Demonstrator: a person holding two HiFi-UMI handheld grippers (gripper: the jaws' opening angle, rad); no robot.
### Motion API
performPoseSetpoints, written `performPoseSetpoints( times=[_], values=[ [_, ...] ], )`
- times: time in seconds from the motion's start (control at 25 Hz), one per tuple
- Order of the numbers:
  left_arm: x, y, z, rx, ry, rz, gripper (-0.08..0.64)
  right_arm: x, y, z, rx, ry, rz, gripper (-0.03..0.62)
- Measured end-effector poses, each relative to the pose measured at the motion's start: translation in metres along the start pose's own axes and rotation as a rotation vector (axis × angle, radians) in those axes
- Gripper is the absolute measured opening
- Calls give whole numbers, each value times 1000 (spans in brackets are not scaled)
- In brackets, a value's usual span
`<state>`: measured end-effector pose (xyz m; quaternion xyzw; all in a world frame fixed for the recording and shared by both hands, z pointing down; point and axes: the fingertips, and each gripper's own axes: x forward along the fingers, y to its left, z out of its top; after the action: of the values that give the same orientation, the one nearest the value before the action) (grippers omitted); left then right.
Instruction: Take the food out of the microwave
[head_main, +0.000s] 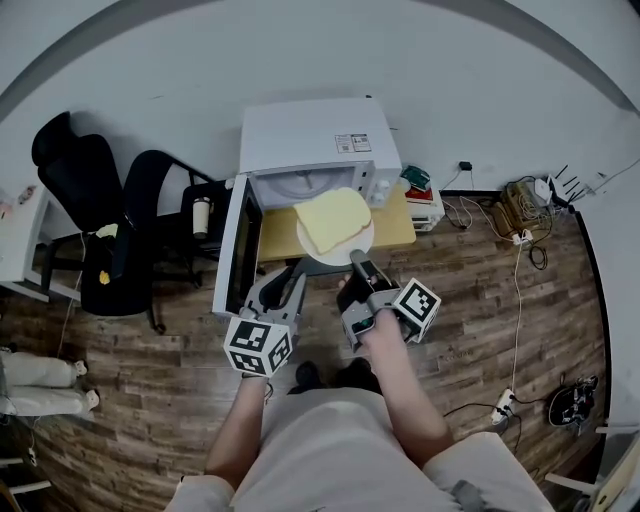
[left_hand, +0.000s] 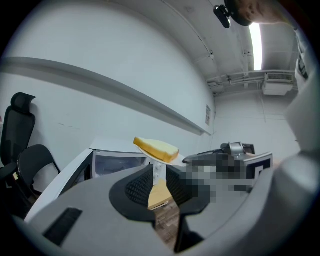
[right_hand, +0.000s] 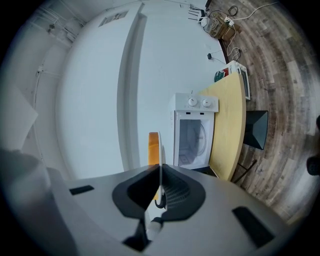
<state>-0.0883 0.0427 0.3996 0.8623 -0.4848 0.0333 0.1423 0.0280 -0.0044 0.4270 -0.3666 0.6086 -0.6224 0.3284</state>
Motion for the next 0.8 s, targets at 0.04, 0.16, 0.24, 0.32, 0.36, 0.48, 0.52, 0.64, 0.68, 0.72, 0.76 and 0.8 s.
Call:
performPoseSetpoints(
  times=[0.04,0.16,0.24,0.32,0.36,0.48,0.52,0.64,0.68,0.72,0.76,0.8],
  values=[
    [0,-1,1,0,-1,-1,77,-1,1,0,-3,0,-1,11],
    [-2,-4,2,0,-4,1,77,-4,4,-1,-13,3,0,11],
    [-4,-5,2,-1,-7,4,77,-6,5,-3,-17,6,1,11],
    [-5,-7,2,0,-8,5,77,-7,5,-4,-18,8,-1,12],
    [-5,-8,2,0,-8,5,77,-8,4,-4,-16,9,-3,11],
    [-7,-8,1,0,-7,9,77,-8,2,-4,-10,10,-5,11],
    [-7,-8,1,-1,-6,11,77,-8,1,-4,-8,11,-5,11],
    [-8,-7,0,1,-6,17,77,-7,2,-5,-8,14,-1,11],
    [-8,-7,0,1,-7,20,77,-7,2,-5,-8,14,0,11],
    [-9,-6,1,1,-9,24,69,-6,2,-5,-7,14,0,11],
    [-9,-5,1,1,-12,27,58,-6,2,-5,-6,15,0,11],
    [-8,-4,1,1,-14,31,46,-5,1,-5,-5,15,0,11]
  ],
)
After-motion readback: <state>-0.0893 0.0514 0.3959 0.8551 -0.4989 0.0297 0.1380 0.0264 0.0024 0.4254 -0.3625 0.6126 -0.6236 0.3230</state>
